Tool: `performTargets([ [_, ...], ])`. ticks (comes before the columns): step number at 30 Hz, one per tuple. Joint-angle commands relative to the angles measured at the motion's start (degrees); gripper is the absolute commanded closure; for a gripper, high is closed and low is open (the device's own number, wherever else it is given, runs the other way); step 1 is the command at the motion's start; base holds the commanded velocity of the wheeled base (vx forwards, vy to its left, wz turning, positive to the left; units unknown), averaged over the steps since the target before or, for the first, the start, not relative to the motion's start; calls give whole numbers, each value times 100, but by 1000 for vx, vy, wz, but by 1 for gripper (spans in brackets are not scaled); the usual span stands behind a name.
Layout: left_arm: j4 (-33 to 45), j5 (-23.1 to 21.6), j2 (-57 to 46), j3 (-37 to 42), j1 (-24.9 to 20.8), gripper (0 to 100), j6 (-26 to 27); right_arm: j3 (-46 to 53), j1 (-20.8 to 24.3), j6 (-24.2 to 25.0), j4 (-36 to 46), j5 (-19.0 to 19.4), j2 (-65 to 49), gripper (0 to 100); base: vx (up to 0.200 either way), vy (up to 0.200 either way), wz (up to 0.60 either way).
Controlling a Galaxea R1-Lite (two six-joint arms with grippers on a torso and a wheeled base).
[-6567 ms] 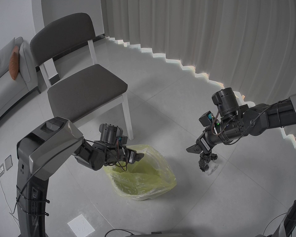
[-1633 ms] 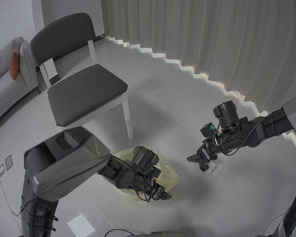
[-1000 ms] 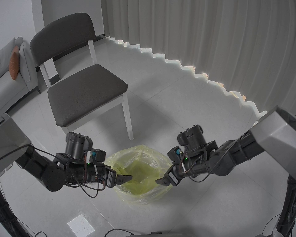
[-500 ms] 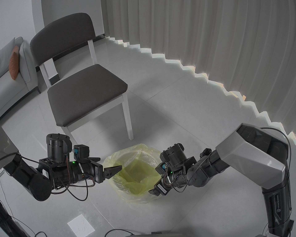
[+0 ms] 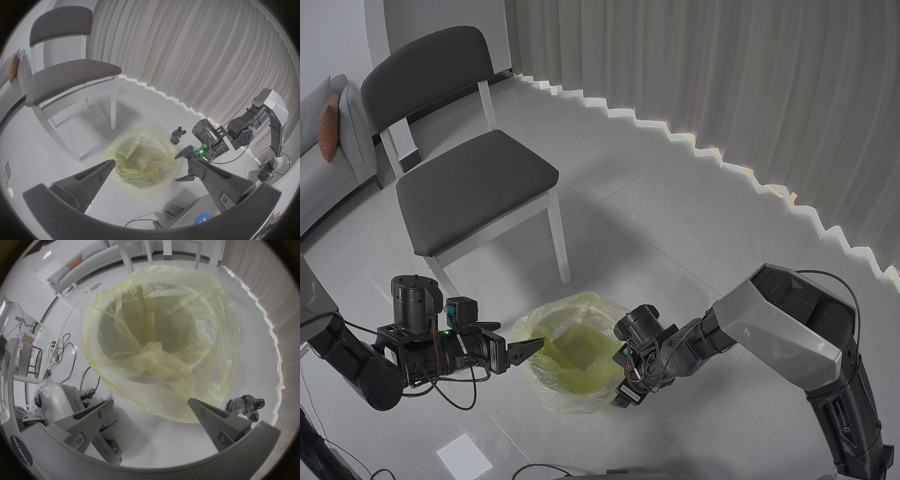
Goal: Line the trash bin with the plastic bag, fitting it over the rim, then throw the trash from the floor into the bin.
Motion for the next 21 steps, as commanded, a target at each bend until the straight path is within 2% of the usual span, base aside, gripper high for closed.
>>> performTargets([
  [1, -2, -14, 233, -154, -22, 0, -2, -776, -1, -173, 711, -21, 340, 0, 0, 0, 0],
  [3, -2, -41, 408, -295, -58, 0, -2, -1066, -1, -217, 1001, -21, 437, 0, 0, 0, 0],
  [6, 6, -313, 751, -629, -93, 0, -143, -1400, -1, -217, 1371, -13, 534, 0, 0, 0, 0],
  [12, 138, -902, 1507, -1569, -330, 0, -468, -1382, 8, -182, 1397, -21, 516, 0, 0, 0, 0],
  [21, 920, -893, 3124, -3529, -444, 0, -397, -820, 17, -164, 1212, -30, 244, 0, 0, 0, 0],
])
